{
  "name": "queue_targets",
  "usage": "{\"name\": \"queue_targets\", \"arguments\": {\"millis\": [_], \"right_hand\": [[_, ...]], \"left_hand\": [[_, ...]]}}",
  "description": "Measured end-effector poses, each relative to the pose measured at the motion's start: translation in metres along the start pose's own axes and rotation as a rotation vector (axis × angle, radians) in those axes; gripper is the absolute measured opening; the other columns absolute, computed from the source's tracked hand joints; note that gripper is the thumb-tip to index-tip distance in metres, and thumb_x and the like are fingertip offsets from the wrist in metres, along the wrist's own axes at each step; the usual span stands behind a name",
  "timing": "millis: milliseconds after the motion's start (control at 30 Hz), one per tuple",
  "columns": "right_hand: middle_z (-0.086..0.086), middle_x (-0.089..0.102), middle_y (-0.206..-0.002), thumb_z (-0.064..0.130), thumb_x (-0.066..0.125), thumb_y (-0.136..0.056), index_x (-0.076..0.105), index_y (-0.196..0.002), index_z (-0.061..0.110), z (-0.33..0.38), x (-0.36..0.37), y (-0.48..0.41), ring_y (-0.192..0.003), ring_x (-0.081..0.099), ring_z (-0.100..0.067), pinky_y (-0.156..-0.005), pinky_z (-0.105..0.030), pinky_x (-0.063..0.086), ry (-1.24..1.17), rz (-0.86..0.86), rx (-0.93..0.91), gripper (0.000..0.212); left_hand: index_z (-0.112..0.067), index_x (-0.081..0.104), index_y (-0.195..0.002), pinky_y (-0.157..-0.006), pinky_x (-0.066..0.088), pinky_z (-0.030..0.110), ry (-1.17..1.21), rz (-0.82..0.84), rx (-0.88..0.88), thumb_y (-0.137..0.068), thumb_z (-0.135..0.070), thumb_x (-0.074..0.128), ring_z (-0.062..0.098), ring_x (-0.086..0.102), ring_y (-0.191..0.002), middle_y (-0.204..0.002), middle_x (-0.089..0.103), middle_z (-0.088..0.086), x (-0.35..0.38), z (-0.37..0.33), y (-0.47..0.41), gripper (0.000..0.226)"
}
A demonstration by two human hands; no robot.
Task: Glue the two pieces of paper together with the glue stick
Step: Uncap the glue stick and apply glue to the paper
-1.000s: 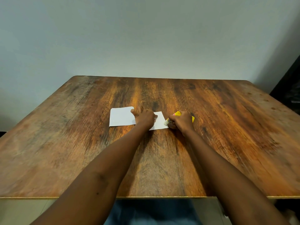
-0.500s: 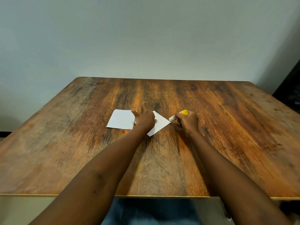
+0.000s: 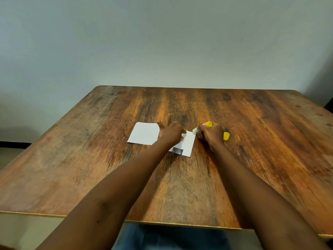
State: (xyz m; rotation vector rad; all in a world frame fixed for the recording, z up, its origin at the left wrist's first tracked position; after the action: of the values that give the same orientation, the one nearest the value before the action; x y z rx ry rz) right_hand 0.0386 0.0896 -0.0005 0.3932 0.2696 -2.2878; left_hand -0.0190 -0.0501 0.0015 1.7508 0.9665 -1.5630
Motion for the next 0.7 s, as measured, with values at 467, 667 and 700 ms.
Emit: {"name": "queue_targets", "arguments": {"millis": [467,667,700], "right_hand": [[-0.009,0.062,-0.061,0.018,0.066,-0.073,0.052,-0.052,0.018,0.002,-0.001,-0.015,-0.057,0.055,-0.021,-0.057,-0.032,0.047,0.024,-0.028,-0.012,0.026],[-0.001,0.056,-0.057,0.017,0.068,-0.076,0.056,-0.058,0.013,0.002,0.005,-0.019,-0.049,0.048,-0.011,-0.046,-0.02,0.035,0.08,0.011,-0.061,0.021],[0.001,0.056,-0.056,0.017,0.068,-0.076,0.056,-0.059,0.013,0.002,0.005,-0.019,-0.049,0.048,-0.009,-0.046,-0.019,0.034,0.089,0.005,-0.06,0.022]], "left_hand": [[-0.022,0.062,-0.121,-0.109,0.008,0.06,0.141,-0.01,-0.123,-0.089,-0.03,0.057,0.034,0.018,-0.139,-0.137,0.051,0.005,0.013,-0.007,-0.011,0.033],[-0.022,0.061,-0.123,-0.11,0.002,0.062,0.166,0.021,-0.146,-0.089,-0.031,0.058,0.036,0.013,-0.142,-0.143,0.047,0.007,0.015,-0.005,-0.015,0.035],[-0.023,0.06,-0.123,-0.11,0.001,0.063,0.17,0.022,-0.149,-0.089,-0.031,0.058,0.036,0.012,-0.143,-0.144,0.046,0.007,0.015,-0.005,-0.015,0.035]]}}
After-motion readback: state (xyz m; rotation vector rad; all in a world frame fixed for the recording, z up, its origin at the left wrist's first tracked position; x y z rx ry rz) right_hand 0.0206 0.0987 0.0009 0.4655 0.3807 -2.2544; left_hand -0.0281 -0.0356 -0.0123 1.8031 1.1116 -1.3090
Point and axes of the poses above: each hand's wrist, its own y-axis away from the middle knuckle, its own x-axis out of the palm, z = x × y, the point moved 2 cm from there along -y, towards the middle knuckle
